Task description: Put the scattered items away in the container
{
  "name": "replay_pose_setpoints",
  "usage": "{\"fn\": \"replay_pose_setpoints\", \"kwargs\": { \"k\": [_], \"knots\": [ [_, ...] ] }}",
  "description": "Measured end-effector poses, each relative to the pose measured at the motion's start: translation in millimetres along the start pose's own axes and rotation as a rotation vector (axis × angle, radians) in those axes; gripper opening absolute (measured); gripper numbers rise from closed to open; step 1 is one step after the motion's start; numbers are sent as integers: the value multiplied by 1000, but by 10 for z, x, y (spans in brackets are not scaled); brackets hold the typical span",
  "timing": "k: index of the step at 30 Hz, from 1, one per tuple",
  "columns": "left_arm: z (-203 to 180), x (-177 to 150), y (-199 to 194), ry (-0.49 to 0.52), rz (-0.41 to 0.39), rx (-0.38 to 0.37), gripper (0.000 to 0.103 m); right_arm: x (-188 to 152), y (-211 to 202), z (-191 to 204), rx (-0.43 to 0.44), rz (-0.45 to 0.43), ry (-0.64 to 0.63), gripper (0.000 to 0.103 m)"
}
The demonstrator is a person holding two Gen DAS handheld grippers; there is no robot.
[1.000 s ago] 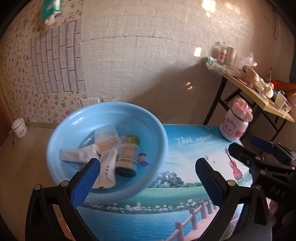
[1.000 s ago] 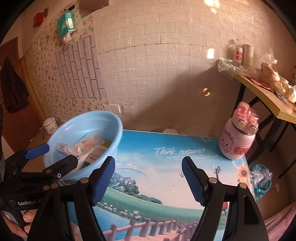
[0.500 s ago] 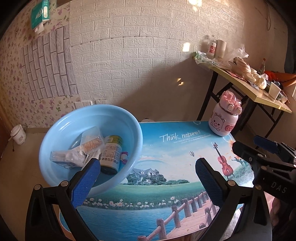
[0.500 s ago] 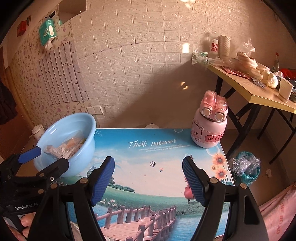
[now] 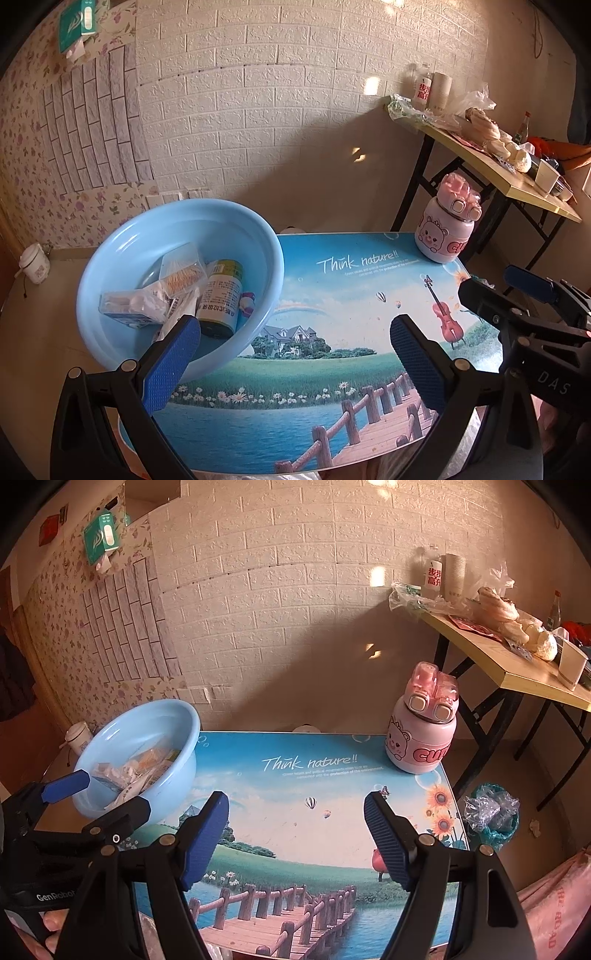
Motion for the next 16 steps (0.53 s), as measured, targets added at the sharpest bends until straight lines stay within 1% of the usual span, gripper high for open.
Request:
{"fn": "replay_pose_setpoints", "kwargs": {
  "k": [16],
  "knots": [
    [64, -30, 33, -7, 0, 9, 103, -29, 76, 66, 9, 18, -12, 77]
  ]
}}
Point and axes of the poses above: each gripper's, at about its wrist camera, not at the fingertips, and y roughly the way its jaws point, z to its left, x to its top, the point moved 4 cm from there along y, roughly the way its jaws point, and after that the axes turned 9 degrees about -y, right-handed, at the moved point
